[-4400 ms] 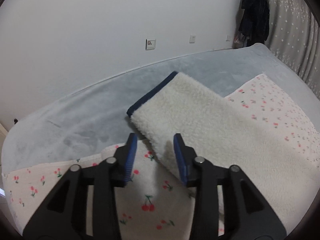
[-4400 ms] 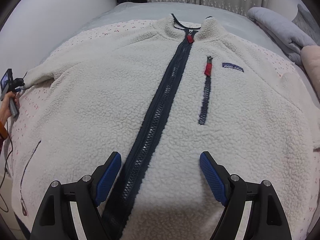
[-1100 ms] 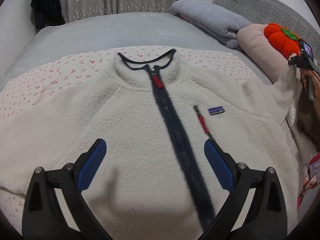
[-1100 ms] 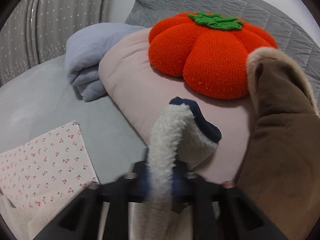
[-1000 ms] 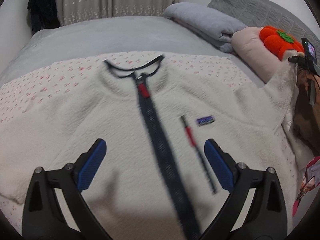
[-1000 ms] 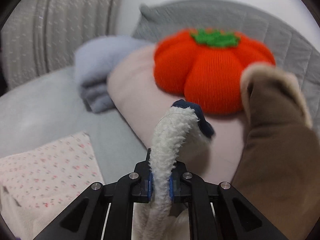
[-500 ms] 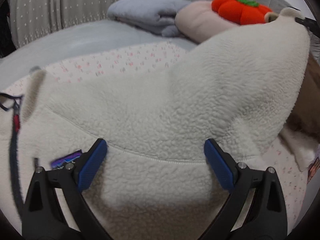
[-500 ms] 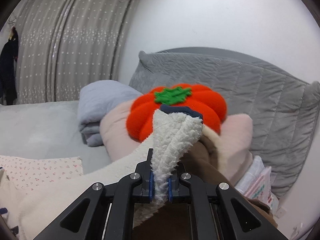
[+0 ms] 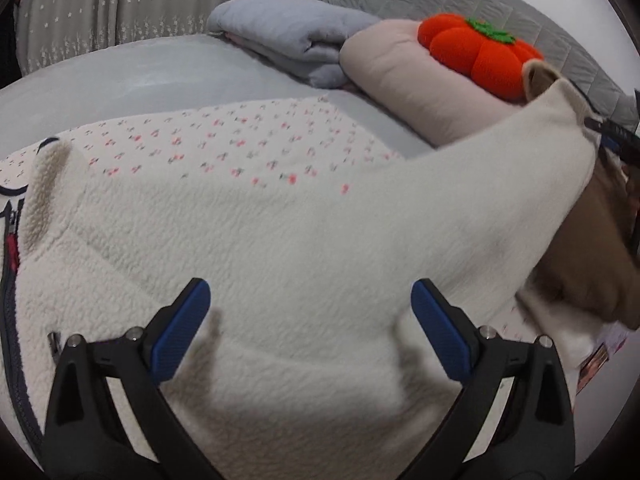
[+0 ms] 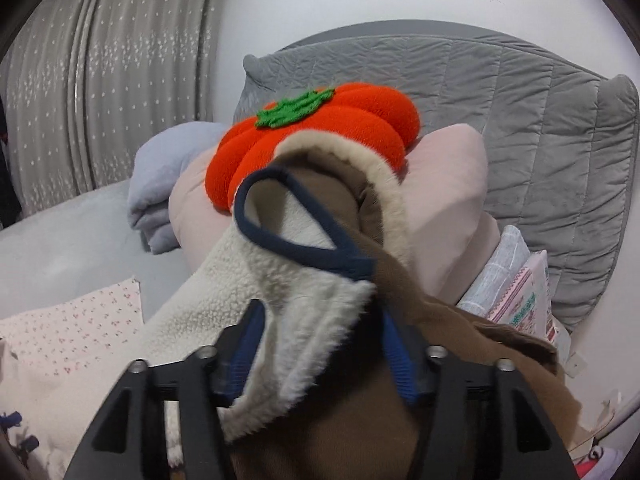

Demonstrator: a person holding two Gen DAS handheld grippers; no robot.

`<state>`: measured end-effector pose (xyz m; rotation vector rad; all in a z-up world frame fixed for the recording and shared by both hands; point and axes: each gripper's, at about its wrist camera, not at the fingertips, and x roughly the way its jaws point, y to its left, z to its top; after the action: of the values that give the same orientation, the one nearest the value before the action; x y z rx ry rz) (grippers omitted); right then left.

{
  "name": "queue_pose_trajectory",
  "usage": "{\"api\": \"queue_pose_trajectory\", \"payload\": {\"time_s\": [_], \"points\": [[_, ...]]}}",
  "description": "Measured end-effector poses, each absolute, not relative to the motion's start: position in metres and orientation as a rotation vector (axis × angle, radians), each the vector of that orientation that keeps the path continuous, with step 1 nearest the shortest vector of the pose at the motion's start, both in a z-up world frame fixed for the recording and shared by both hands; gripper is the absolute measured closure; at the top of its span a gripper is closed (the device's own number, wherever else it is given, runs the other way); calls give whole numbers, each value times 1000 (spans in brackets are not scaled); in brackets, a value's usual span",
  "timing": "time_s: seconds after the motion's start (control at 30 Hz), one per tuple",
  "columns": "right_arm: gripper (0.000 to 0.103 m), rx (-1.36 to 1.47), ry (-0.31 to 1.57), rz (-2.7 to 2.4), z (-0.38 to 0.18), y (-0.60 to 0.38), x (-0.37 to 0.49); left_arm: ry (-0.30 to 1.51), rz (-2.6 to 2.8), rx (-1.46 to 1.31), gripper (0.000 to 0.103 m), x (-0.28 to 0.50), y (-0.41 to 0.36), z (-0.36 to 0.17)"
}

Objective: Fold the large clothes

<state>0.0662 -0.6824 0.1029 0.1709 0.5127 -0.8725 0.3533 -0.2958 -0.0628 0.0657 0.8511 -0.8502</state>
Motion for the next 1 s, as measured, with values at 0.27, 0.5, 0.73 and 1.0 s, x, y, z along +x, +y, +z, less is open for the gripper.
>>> {"api": "queue_pose_trajectory", "payload": {"time_s": [0.27,0.5,0.73,1.0], "points": [[25,164,513,-835,117,-663,59,916,-800,349,7,327,-372,-112],[20,170,512,-686,127,-607,40,936,-802,232,7,316,-339,-74],[20,142,585,-460,102,-515,20,905,-754,275,7,273,-264,-41],[20,172,709,-254,37,-443,2,953,-567,247,7,231,-114,-35]]}}
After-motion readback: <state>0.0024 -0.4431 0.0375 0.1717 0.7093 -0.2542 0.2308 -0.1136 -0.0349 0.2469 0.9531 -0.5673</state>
